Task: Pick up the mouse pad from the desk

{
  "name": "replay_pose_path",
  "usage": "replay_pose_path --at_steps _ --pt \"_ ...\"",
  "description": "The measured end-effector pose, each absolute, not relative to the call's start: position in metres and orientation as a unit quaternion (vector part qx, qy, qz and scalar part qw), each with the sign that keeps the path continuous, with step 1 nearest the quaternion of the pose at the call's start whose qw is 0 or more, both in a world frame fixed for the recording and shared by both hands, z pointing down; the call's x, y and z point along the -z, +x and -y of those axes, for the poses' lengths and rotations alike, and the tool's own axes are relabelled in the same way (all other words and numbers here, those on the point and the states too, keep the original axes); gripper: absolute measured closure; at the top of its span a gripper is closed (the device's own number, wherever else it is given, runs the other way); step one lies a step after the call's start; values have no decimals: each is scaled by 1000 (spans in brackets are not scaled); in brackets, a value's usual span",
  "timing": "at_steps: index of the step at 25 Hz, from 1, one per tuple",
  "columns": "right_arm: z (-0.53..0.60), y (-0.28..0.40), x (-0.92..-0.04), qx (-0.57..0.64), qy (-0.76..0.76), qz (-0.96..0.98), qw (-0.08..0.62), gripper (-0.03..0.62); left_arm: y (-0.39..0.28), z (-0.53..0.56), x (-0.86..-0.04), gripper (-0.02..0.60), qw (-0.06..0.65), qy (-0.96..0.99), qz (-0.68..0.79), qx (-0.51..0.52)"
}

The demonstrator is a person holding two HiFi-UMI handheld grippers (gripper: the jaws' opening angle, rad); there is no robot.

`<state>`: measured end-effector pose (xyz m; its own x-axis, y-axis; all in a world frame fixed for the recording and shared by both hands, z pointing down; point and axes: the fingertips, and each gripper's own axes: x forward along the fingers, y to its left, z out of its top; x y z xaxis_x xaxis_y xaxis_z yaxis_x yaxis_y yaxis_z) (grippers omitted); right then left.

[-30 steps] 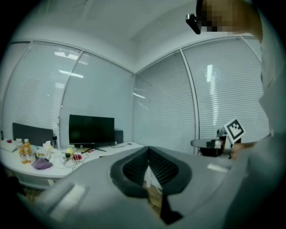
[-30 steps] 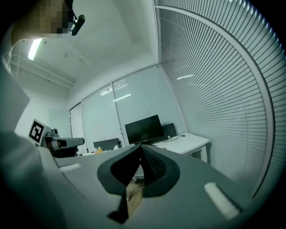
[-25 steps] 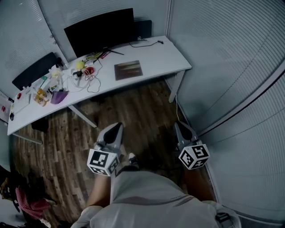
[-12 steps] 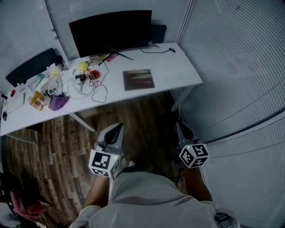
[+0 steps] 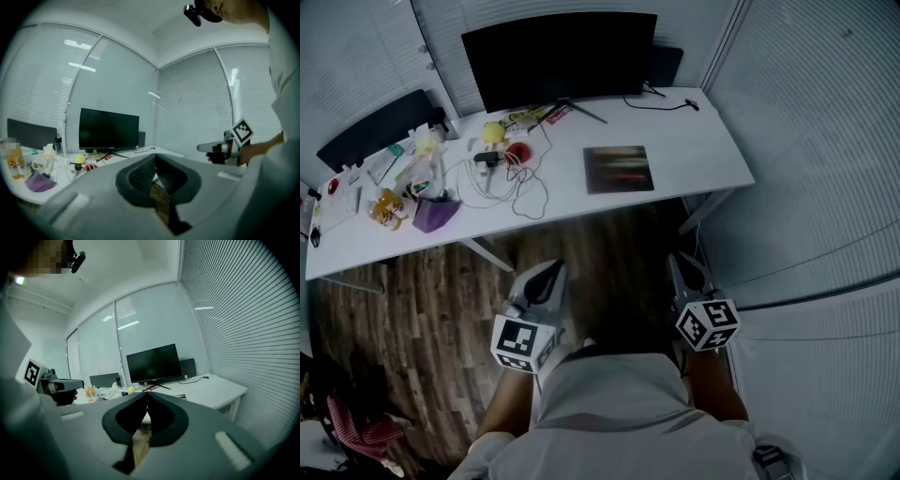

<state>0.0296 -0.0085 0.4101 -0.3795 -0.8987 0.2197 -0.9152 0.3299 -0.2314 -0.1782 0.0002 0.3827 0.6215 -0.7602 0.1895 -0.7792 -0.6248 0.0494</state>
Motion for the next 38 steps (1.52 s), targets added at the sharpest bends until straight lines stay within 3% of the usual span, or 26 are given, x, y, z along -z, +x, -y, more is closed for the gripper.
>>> replay_pose_path --at_steps 16,29,30,32,36,38 --pt "188 64 -432 -169 519 838 22 589 -138 155 -399 578 69 879 464 -86" --pt "390 155 -487 -221 503 831 84 588 -57 340 -454 543 156 834 509 -143" --pt "401 157 -495 -224 500 831 96 588 -54 349 -462 536 164 830 511 -151" --pt "417 156 -515 -237 490 830 124 520 -50 366 -481 500 179 822 514 -167" --pt "428 147 -562 -242 475 823 194 465 -52 391 -532 354 215 800 518 -215" --pt "427 139 -584 -236 467 821 230 450 -57 400 -561 320 231 790 515 -239"
